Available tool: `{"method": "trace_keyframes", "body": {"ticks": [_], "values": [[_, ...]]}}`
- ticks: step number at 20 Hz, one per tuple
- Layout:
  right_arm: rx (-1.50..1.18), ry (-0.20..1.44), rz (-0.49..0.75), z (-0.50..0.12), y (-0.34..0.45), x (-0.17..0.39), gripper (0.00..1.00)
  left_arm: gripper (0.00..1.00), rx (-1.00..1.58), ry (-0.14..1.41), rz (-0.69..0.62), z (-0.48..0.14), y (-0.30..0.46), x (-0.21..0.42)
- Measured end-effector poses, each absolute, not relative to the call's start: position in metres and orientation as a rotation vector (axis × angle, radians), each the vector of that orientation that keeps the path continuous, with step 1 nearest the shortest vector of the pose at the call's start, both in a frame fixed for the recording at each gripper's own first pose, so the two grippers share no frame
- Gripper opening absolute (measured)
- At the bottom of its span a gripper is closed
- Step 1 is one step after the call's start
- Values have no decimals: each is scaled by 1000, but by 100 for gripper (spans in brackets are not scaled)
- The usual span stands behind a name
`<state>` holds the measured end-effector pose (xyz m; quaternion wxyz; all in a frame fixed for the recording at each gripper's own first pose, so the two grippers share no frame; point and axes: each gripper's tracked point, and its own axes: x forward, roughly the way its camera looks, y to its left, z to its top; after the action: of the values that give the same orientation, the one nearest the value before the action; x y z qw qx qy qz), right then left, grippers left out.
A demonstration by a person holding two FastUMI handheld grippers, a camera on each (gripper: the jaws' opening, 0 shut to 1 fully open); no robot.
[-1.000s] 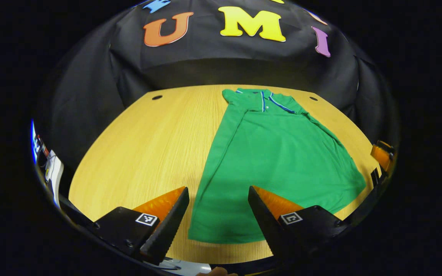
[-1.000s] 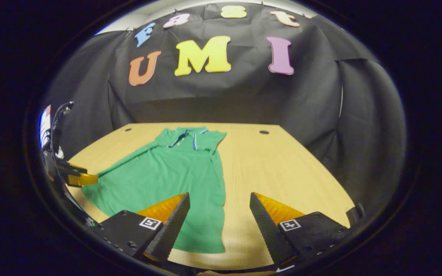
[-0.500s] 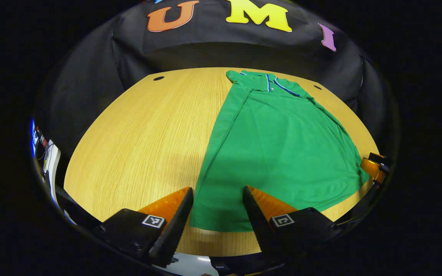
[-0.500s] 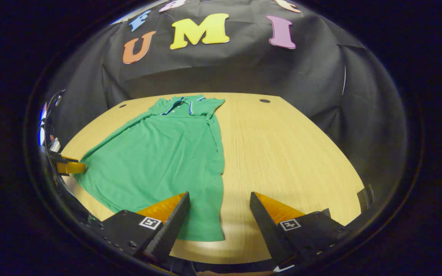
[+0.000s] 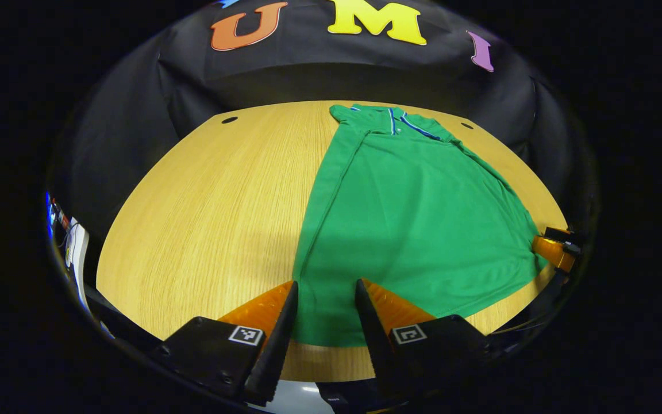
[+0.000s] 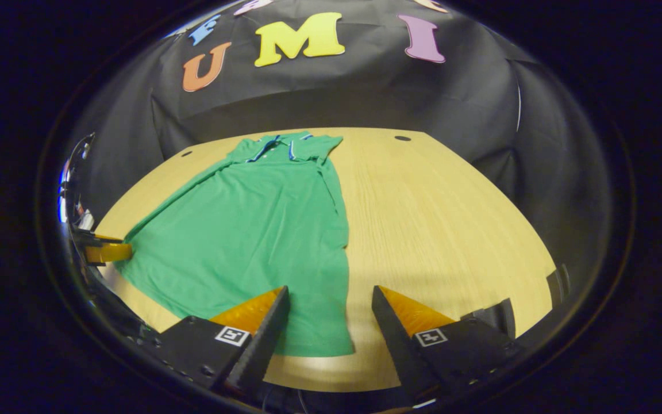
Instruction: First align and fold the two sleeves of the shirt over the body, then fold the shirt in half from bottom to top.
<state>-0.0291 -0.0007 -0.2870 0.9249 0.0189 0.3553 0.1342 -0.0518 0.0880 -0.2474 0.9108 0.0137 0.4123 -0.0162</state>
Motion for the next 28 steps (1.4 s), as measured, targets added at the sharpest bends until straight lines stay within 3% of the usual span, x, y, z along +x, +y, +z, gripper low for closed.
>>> {"method": "trace_keyframes", "body": {"ticks": [1,2,3,4,6,7,9,17,28], "values": [[51,736,266,-288,-1,-28,81,66,29,843,-36,-250,88,-53],[61,738,263,-288,0,-27,63,61,29,836,-39,-251,87,-54],[84,750,281,-287,6,-27,58,48,34,828,-48,-251,81,-52],[113,756,296,-287,12,-27,29,43,39,820,-56,-251,79,-51],[155,774,305,-287,17,-24,2,29,36,805,-59,-251,76,-41],[144,773,313,-287,18,-24,2,15,28,791,-54,-249,75,-40],[143,759,324,-285,20,-23,1,4,28,765,-56,-249,73,-36],[182,698,371,-262,14,-17,0,3,-59,567,-109,-210,60,-21],[117,497,376,-154,23,54,0,3,-37,359,-146,-121,39,56]]}}
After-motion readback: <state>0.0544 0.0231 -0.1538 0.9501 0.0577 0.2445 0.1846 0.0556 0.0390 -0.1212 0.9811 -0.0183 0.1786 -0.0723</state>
